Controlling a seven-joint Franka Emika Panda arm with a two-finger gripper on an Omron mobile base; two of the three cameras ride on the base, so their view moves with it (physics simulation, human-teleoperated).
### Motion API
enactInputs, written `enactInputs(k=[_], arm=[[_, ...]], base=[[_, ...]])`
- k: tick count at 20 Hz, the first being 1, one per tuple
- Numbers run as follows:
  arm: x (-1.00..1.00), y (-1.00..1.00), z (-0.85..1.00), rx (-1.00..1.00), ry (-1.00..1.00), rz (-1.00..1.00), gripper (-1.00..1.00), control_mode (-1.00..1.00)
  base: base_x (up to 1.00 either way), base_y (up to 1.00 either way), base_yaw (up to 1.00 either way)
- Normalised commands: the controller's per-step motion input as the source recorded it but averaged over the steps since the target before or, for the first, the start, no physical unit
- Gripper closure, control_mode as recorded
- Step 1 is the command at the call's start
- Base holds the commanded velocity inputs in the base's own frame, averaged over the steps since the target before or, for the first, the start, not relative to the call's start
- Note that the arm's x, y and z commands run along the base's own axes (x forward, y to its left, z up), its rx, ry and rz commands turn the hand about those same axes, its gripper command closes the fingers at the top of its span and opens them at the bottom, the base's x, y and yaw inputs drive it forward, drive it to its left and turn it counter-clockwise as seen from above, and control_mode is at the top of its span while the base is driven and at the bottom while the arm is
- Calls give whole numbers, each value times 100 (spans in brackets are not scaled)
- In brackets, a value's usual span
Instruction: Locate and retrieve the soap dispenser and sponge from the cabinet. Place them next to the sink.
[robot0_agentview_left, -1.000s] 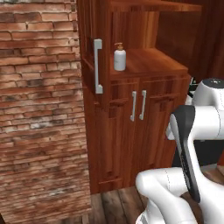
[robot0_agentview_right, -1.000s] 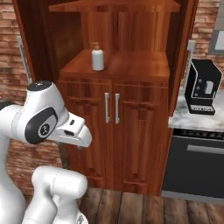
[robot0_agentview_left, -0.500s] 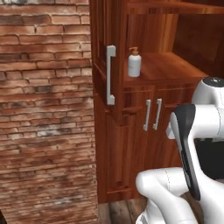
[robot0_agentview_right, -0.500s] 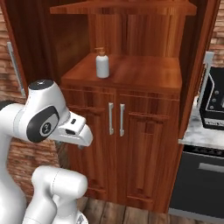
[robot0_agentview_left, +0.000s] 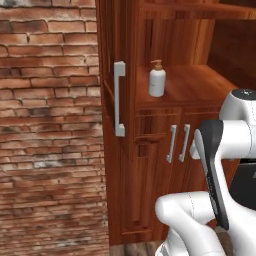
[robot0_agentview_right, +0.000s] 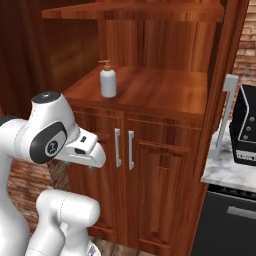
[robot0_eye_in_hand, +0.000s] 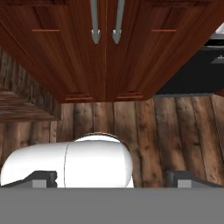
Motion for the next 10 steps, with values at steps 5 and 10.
enactInputs(k=[5, 10], arm=[[0, 0, 0, 0, 0, 0, -100, 100], [0, 0, 0, 0, 0, 0, -100, 100]], base=[[26, -19, 16], [14, 2, 1]])
